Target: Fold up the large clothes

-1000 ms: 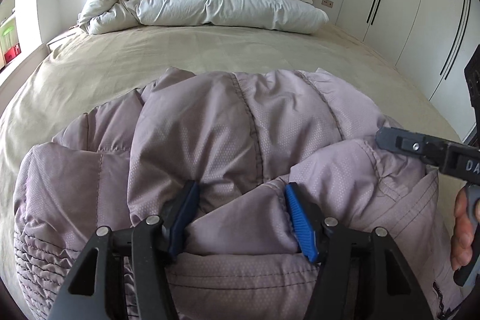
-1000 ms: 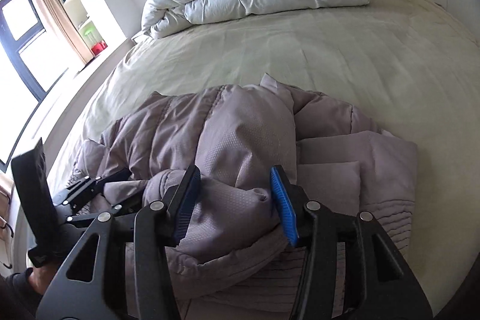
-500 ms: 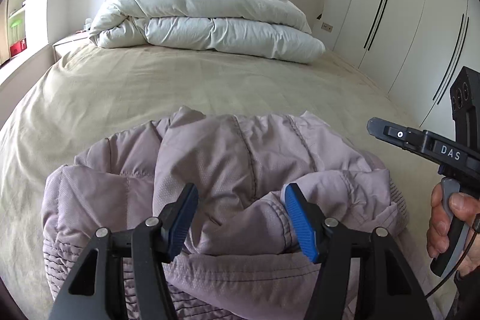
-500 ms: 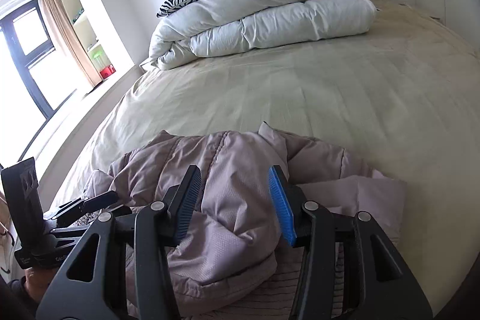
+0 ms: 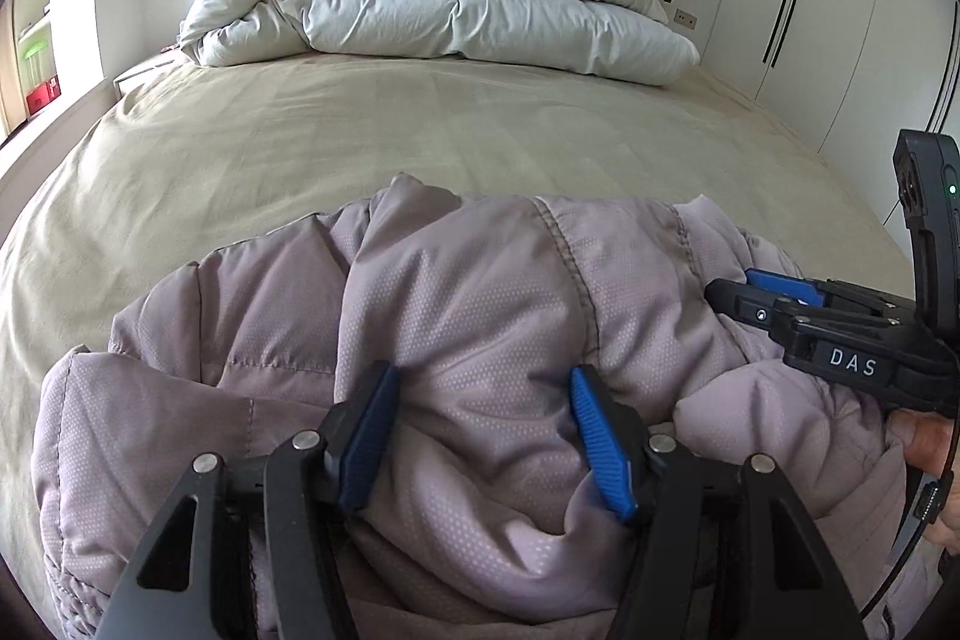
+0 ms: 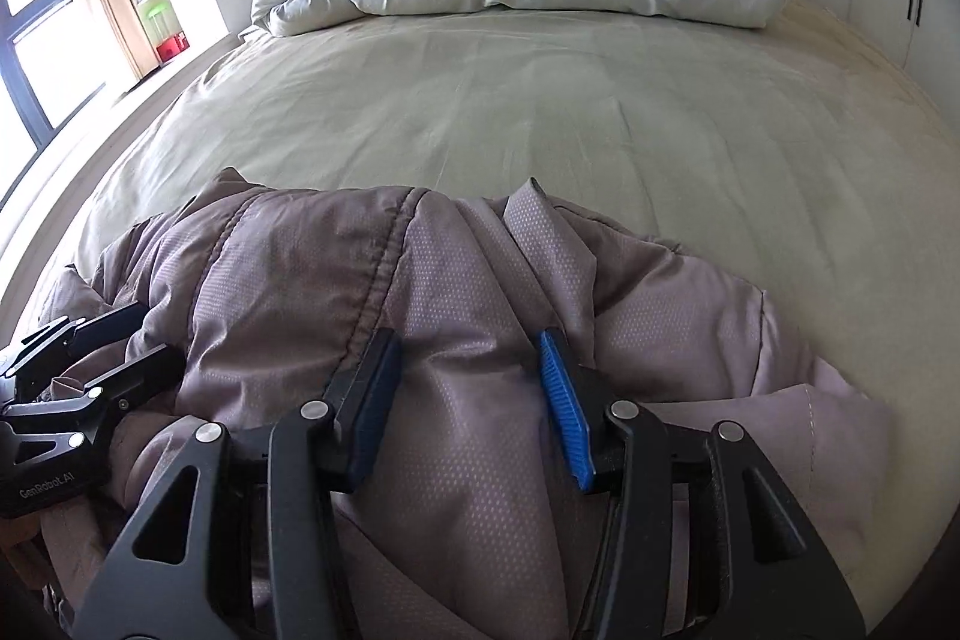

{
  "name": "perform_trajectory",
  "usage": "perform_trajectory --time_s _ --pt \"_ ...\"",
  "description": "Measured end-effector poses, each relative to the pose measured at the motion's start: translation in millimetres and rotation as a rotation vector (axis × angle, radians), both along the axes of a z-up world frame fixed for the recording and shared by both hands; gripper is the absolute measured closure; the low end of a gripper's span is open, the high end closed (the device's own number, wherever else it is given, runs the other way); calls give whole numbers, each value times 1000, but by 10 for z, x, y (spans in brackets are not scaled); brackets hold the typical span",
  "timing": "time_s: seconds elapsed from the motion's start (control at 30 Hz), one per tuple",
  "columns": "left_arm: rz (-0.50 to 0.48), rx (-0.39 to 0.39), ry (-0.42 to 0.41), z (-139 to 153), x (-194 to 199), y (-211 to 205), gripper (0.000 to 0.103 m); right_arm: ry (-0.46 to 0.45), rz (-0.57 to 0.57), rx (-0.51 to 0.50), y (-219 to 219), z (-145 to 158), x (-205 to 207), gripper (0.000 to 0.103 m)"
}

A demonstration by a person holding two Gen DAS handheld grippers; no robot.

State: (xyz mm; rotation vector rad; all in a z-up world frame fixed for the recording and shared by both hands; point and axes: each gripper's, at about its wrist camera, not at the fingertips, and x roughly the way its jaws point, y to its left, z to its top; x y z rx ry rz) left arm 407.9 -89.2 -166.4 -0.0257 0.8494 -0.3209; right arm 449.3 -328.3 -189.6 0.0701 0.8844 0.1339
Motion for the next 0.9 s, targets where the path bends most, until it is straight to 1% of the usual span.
perform_trajectory --time_s 0.07,0.1,0.2,0.23,0.27,0.3,0.33,0.37,0.43,0.47,0.53,0.6,0.63,0.67,0.7,0.73,0.77,0.8,0.83,0.87,0.9 --pt "14 -12 14 101 -47 44 40 3 -23 -10 5 109 -79 56" --pt "25 -10 2 186 -124 61 40 -18 -45 -14 -1 208 -167 56" --pt "45 -19 -85 478 -450 146 39 -129 -39 62 -29 527 -647 56" --pt "50 -20 -109 538 -554 165 36 -157 -34 72 -18 609 -836 56" --pt "47 -15 -123 562 -645 162 35 -180 -25 72 4 649 -1004 56" --pt "34 6 -128 548 -710 129 35 -190 -13 67 35 648 -1135 56" --pt "15 43 -120 495 -732 69 35 -191 -8 53 69 622 -1248 56" --pt "-2 79 -97 402 -721 3 35 -181 -3 28 111 554 -1312 56" --pt "-7 104 -57 225 -680 -48 35 -116 14 -23 195 322 -1320 56" --pt "-1 103 -54 184 -659 -48 35 -89 17 -30 202 222 -1299 56" --pt "9 85 -42 205 -643 -14 35 -104 19 -22 184 188 -1335 56" --pt "13 25 -43 336 -710 77 35 -111 -10 20 134 333 -1400 56" --pt "12 -7 -53 425 -777 136 35 -145 -21 57 79 452 -1492 56" --pt "7 -34 -68 527 -874 205 33 -188 -22 90 41 585 -1601 54" --pt "0 -55 -88 625 -995 278 29 -231 -17 113 3 728 -1725 50" --pt "-3 -67 -106 708 -1137 361 18 -278 -15 127 -22 854 -1880 38" --pt "-6 -71 -119 778 -1300 448 9 -329 -20 138 -41 969 -2062 29" --pt "-17 -77 -132 834 -1473 539 6 -376 -23 143 -55 1067 -2249 26" --pt "-30 -82 -136 883 -1654 634 4 -417 -22 141 -74 1160 -2441 21" --pt "-37 -83 -130 915 -1836 729 2 -447 -21 133 -76 1224 -2632 18" --pt "-39 -86 -121 934 -2015 832 0 -468 -19 127 -78 1270 -2811 13"
